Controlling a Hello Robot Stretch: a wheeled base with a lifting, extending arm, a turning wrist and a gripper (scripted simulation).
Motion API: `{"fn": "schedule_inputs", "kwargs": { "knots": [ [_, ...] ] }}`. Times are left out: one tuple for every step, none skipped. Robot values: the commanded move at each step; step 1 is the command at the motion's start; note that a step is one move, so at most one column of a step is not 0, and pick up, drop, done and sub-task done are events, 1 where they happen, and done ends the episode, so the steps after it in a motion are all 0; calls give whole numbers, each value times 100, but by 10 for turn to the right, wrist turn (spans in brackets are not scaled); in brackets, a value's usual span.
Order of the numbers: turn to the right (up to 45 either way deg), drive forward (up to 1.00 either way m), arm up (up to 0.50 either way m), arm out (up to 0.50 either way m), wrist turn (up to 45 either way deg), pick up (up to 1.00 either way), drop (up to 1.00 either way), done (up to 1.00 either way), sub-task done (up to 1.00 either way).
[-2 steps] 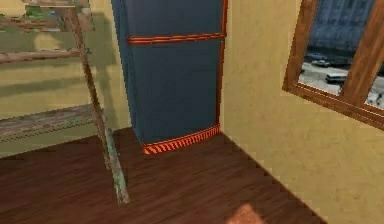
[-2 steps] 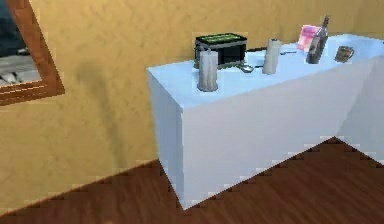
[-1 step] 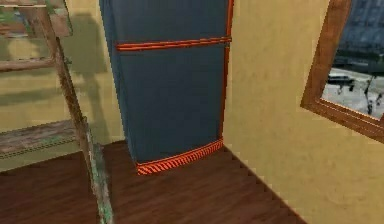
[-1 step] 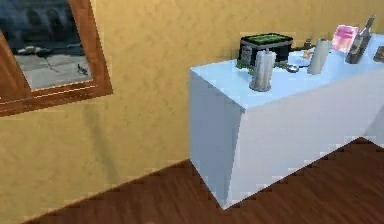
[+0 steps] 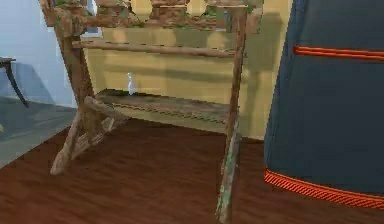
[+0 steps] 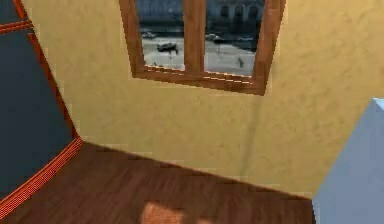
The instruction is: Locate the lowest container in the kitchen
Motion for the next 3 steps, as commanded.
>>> {"fn": "schedule_inputs", "kwargs": {
  "knots": [
    [-240, 0, 0, 0, 0, 0, 0, 0, 0],
    [0, 100, 0, 0, 0, 0, 0, 0, 0],
    [-60, 0, 0, 0, 0, 0, 0, 0, 0]
  ]
}}
